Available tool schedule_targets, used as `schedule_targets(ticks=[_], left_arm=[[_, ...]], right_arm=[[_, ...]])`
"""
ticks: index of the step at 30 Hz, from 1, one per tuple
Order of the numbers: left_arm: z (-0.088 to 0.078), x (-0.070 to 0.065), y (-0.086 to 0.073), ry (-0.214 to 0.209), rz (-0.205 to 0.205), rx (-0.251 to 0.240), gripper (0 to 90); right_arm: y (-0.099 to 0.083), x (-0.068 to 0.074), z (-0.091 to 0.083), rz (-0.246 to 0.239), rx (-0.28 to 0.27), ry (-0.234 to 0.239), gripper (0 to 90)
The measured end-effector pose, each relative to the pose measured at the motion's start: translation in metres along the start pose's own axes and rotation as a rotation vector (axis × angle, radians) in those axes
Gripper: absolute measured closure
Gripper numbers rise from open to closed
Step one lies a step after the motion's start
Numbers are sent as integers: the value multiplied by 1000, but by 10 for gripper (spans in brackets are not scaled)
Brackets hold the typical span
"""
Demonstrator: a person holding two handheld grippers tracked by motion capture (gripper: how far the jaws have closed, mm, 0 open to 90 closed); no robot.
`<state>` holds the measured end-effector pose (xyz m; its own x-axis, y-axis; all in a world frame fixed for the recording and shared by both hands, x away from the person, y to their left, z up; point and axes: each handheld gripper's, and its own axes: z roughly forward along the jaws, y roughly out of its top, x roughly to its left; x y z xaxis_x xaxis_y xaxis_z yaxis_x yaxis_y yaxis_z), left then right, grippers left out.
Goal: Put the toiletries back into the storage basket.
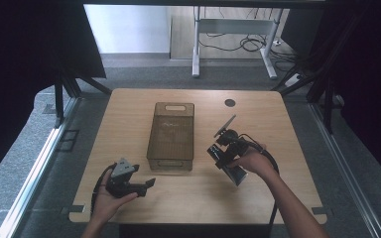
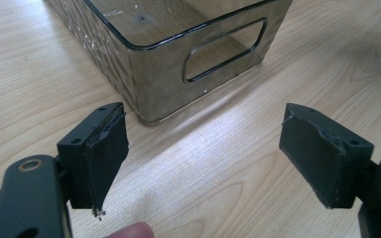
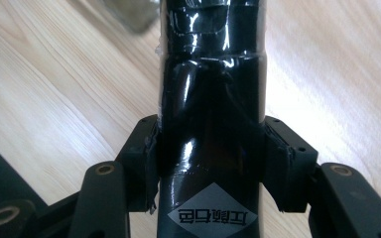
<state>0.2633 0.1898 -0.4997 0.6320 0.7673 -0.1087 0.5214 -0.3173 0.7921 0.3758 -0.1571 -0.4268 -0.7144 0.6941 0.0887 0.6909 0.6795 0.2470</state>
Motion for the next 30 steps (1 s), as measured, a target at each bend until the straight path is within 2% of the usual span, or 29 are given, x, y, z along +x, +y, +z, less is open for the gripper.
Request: schedule_targets(ticks=[5, 13, 25, 30], left_arm=[[0, 1, 0, 1, 1, 0, 193], [0, 1, 0, 1, -2, 0, 193], [2, 1, -1, -2, -3, 10, 193], [3, 1, -1, -2, 4, 15, 193]], right_arm=[[11, 0, -9, 22, -33, 40, 467], [24, -2, -19, 50, -84, 79, 467], [43, 5, -25, 39, -102, 91, 467], [54, 10, -25, 17, -106, 101, 467]])
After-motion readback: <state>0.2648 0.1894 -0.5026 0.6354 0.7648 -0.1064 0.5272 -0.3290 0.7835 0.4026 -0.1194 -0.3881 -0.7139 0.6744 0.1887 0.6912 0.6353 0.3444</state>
